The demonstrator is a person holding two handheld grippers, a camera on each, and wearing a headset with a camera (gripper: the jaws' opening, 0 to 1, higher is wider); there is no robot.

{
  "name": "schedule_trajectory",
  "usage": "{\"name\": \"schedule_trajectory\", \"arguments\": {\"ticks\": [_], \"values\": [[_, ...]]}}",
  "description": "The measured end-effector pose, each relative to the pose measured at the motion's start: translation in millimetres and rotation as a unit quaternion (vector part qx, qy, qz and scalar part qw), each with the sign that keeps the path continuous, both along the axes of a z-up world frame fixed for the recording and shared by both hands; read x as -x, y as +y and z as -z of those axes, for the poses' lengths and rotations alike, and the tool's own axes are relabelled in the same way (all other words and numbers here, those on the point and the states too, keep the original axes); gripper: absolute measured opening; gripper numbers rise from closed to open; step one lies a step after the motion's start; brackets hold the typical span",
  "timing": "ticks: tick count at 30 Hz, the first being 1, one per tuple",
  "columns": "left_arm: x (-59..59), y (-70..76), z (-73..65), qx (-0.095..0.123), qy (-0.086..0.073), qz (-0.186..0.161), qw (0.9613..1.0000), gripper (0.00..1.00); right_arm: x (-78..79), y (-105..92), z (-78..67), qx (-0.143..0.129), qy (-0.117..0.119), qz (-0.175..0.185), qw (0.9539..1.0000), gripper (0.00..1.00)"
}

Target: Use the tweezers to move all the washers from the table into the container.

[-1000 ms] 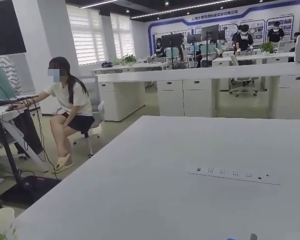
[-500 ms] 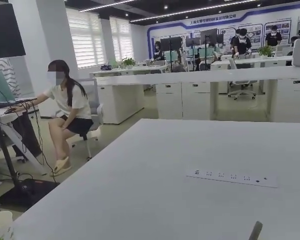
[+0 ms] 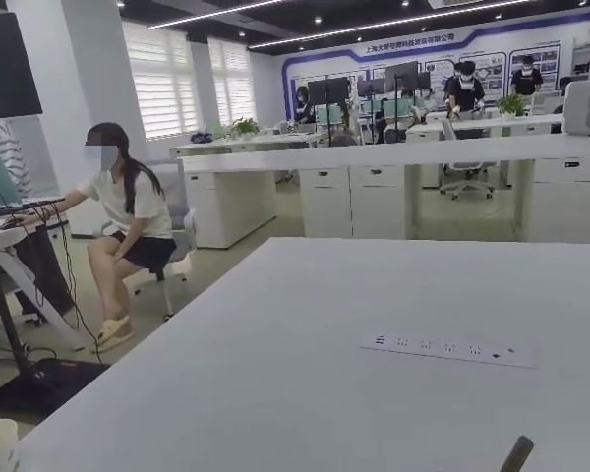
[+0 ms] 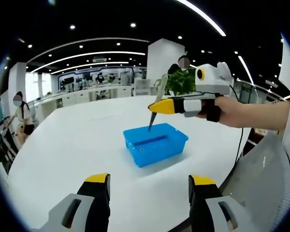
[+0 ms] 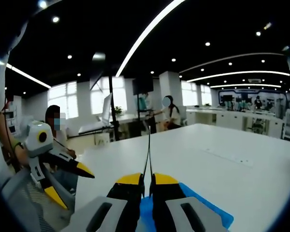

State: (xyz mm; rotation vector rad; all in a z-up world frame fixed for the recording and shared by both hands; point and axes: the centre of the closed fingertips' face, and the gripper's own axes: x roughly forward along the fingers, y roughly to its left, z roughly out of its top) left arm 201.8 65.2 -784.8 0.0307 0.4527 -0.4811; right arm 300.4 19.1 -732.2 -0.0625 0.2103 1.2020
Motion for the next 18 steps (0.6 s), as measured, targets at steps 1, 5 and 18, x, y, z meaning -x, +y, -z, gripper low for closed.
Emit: {"name": "schedule_trajectory", "arguments": {"ticks": [1,5,18], "values": [[0.6,0.1,0.3,0.001,0.003,0.002,1.0000,0.65,3.3,-0.5,0.2,0.002,-0.002,-0.002,1.0000,0.04],[5.1,-7.3,3.1,0.001,0.012,0.022,0.9997,0.64,20.5,-3.3,1.5,0.000,0.005,-0.015,0.9999,0.04],[9.9,-5.1,-8.6,0.037,0.037,0.032,0.9981,0.53,56.7,-26.6,20.7,0.014,0.050,-0.040,0.9979,0.04]]}}
